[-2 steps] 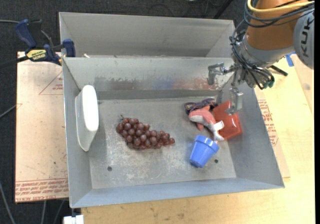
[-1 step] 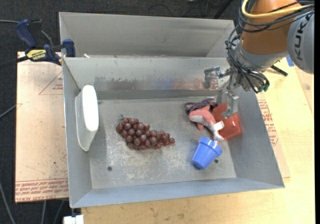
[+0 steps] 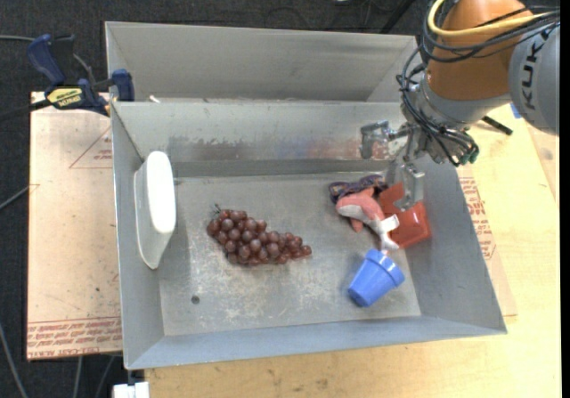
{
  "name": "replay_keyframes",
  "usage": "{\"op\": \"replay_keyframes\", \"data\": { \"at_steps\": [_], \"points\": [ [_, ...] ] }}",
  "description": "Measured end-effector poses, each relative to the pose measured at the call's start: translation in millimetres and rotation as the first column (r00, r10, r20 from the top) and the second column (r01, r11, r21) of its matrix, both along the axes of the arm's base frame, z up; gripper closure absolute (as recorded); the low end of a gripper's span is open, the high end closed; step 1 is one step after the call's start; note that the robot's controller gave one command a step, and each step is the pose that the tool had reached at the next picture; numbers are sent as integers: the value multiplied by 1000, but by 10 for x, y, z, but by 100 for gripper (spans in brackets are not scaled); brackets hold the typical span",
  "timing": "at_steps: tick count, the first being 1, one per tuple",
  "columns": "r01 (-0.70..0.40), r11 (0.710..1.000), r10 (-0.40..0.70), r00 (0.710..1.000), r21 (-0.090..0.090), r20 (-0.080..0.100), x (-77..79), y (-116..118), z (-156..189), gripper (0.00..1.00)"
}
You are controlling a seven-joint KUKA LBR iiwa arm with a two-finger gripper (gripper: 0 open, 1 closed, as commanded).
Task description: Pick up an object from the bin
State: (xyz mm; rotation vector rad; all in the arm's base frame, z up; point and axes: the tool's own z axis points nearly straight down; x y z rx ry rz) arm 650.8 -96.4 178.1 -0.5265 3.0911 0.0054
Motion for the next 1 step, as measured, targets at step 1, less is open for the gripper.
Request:
{"op": "replay_keyframes", "data": {
  "at_steps": [1],
  "points": [
    [-32,999,32,999,3,-4,-101,-13,-402,0]
  ]
}}
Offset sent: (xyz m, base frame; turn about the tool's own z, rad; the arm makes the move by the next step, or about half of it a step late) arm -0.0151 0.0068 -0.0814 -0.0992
